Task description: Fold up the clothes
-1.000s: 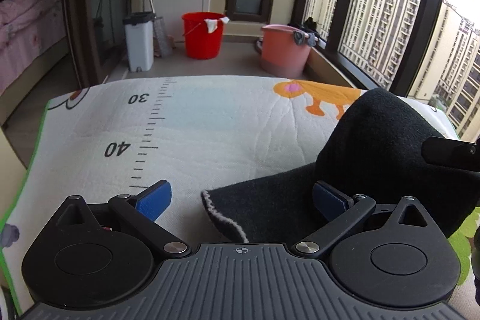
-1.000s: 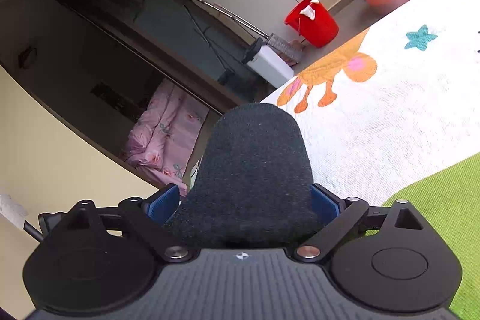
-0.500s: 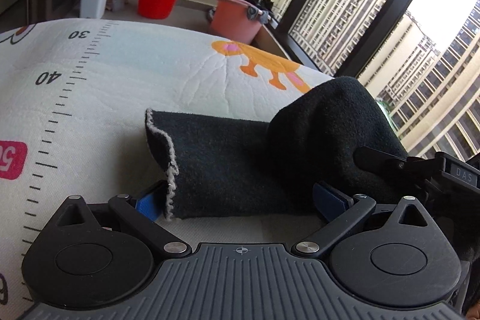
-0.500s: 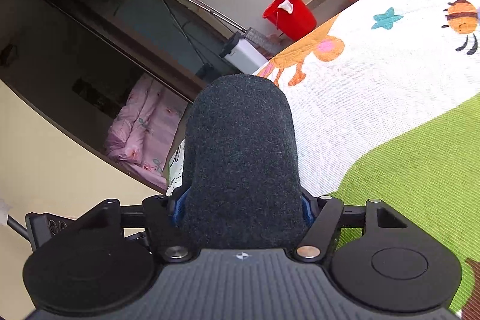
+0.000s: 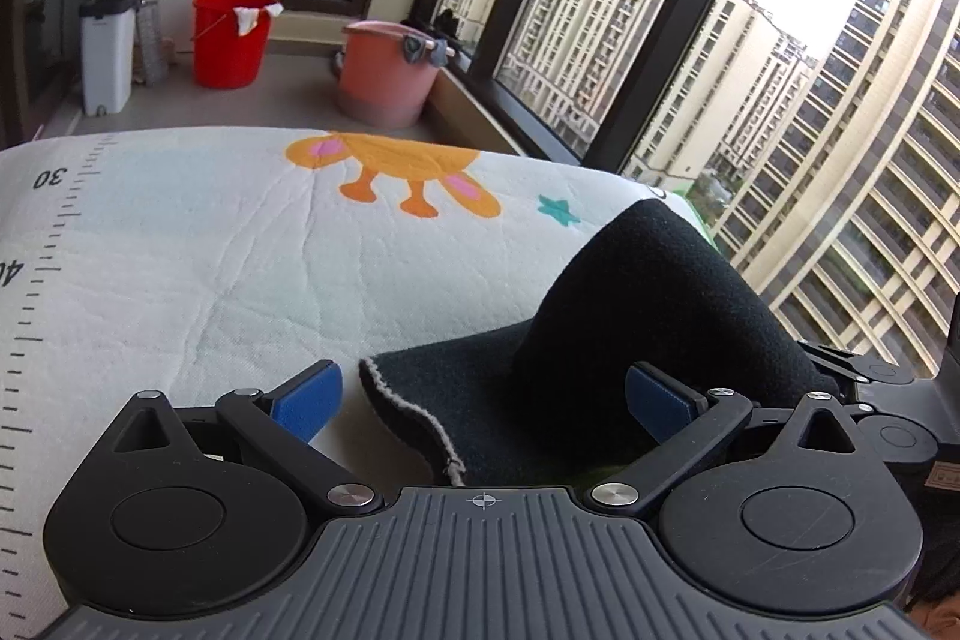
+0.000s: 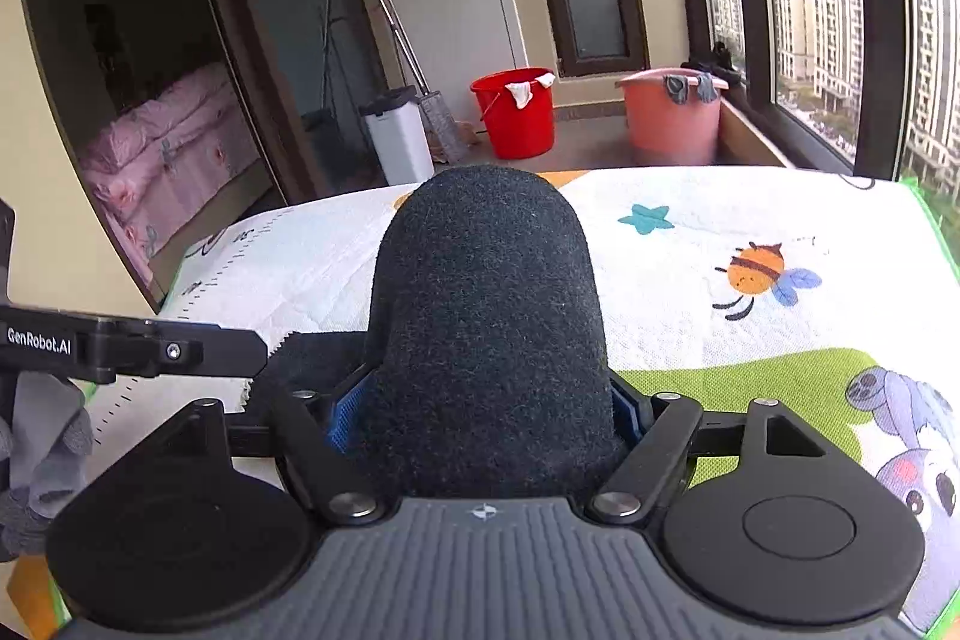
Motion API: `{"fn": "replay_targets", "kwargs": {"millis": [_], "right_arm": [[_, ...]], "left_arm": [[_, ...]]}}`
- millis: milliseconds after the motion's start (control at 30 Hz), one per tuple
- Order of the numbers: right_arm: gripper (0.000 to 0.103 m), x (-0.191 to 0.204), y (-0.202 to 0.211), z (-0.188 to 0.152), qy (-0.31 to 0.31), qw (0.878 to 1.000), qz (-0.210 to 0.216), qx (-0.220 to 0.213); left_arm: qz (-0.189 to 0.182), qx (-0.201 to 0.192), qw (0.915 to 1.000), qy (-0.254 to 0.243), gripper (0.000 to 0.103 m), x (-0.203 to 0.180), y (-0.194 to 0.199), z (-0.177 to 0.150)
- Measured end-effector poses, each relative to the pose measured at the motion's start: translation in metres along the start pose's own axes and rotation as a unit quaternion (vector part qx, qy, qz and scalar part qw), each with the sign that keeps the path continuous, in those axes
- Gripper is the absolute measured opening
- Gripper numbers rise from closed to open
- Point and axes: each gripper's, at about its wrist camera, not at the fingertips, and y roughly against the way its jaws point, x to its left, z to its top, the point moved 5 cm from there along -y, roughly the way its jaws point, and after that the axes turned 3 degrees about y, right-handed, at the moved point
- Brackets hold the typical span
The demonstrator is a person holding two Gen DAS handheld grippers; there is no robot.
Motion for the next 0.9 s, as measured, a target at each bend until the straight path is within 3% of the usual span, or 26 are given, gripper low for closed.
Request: {"fn": "replay_targets", "kwargs": {"millis": [67, 200, 300, 433, 600, 733, 900], "right_arm": [[0.078, 0.023, -0.004, 0.003, 0.061, 0.998, -0.024, -0.009], [0.078, 0.052, -0.013, 0.007, 0.115, 0.992, -0.043, -0.019], [0.08, 0.064, -0.018, 0.009, 0.134, 0.99, -0.045, -0.023], [0.084, 0.07, -0.024, 0.011, 0.144, 0.988, -0.052, -0.018], [0.087, 0.078, -0.029, 0.01, 0.182, 0.981, -0.057, -0.014], [0.09, 0.087, -0.035, 0.009, 0.195, 0.979, -0.063, -0.018], [0.092, 0.086, -0.038, 0.011, 0.191, 0.98, -0.054, -0.012]], "left_arm": [[-0.003, -0.019, 0.9998, -0.01, 0.103, -0.01, 0.003, 0.008], [0.001, -0.037, 0.9991, -0.021, 0.103, -0.021, -0.002, 0.02], [0.024, -0.025, 0.9989, -0.033, 0.103, -0.022, -0.023, 0.024], [0.018, -0.024, 0.9995, -0.008, 0.103, -0.02, -0.032, 0.027], [0.007, -0.067, 0.9977, -0.009, 0.103, -0.029, -0.003, 0.035], [0.047, -0.039, 0.9975, -0.036, 0.103, -0.025, -0.018, 0.033], [0.029, -0.038, 0.9984, -0.03, 0.103, -0.018, -0.03, 0.029]]}}
